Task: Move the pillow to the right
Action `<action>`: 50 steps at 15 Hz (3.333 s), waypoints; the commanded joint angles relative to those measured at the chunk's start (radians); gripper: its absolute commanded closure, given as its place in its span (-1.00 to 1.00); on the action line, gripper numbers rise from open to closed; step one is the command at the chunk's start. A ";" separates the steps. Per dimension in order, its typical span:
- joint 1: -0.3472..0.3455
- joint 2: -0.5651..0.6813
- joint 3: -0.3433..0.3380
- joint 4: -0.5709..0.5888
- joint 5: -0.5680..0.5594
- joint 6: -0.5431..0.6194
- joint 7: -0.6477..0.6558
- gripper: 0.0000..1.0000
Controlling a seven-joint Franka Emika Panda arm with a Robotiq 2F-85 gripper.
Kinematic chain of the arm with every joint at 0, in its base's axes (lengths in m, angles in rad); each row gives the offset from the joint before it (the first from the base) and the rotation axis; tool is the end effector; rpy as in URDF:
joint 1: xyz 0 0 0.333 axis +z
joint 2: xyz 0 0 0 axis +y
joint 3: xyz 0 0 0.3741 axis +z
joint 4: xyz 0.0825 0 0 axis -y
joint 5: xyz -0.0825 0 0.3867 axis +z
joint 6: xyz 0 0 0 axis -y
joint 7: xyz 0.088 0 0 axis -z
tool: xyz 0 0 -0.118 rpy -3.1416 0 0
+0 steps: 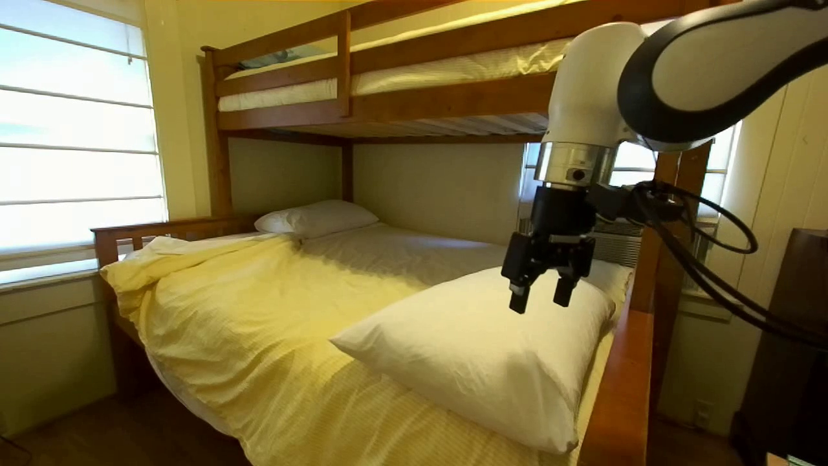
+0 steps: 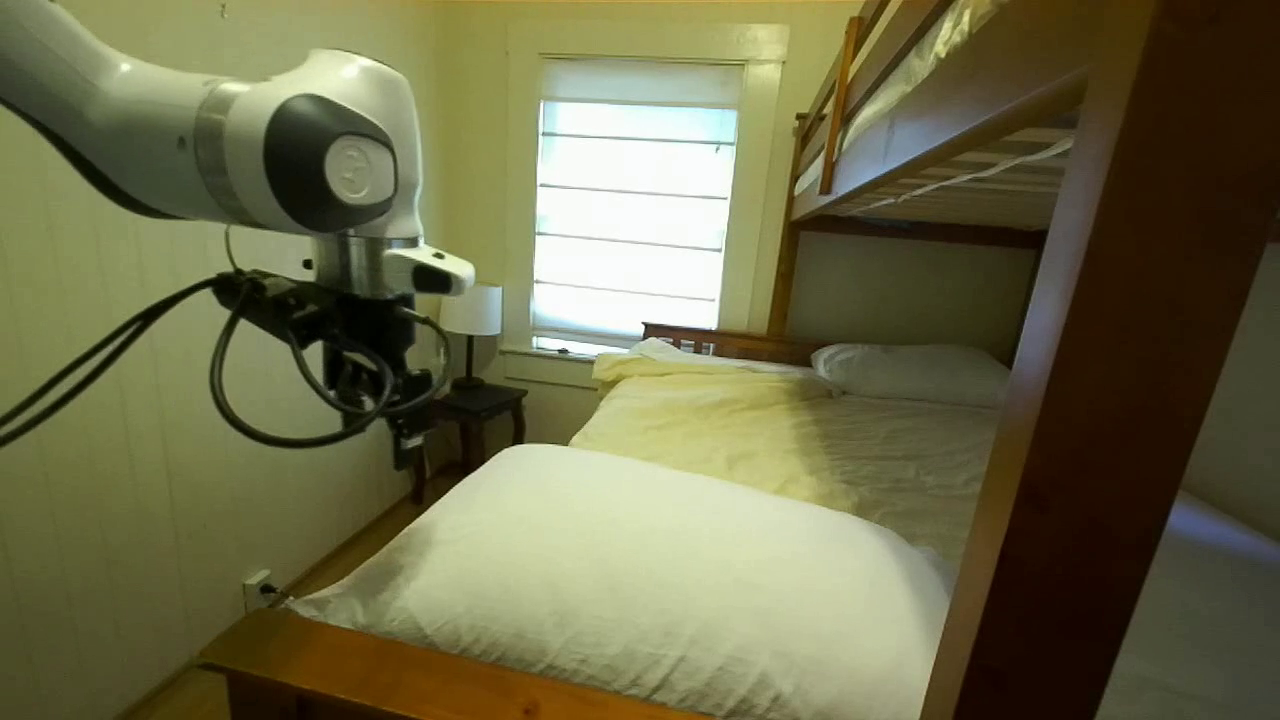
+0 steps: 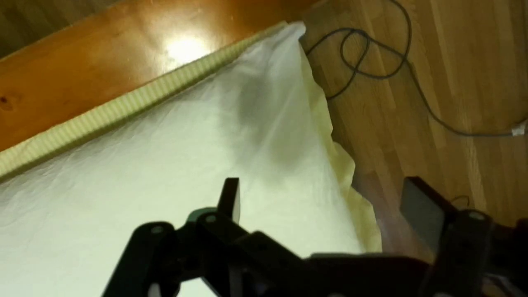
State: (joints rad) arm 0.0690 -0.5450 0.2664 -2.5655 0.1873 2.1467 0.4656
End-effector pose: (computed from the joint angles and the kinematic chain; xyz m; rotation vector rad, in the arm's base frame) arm 0.3406 0.1371 0.4882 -3.0462 0.3872 -0.1507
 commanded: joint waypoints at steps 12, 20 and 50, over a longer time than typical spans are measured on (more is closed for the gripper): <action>-0.183 0.579 -0.182 0.167 -0.155 0.598 0.091 -0.45; -0.086 0.689 -0.248 0.274 -0.175 0.477 0.161 0.65; -0.120 0.425 -0.253 0.311 -0.278 0.129 0.413 -1.00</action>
State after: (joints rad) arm -0.0370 -0.1475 0.0209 -2.2407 -0.0874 2.2117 0.8939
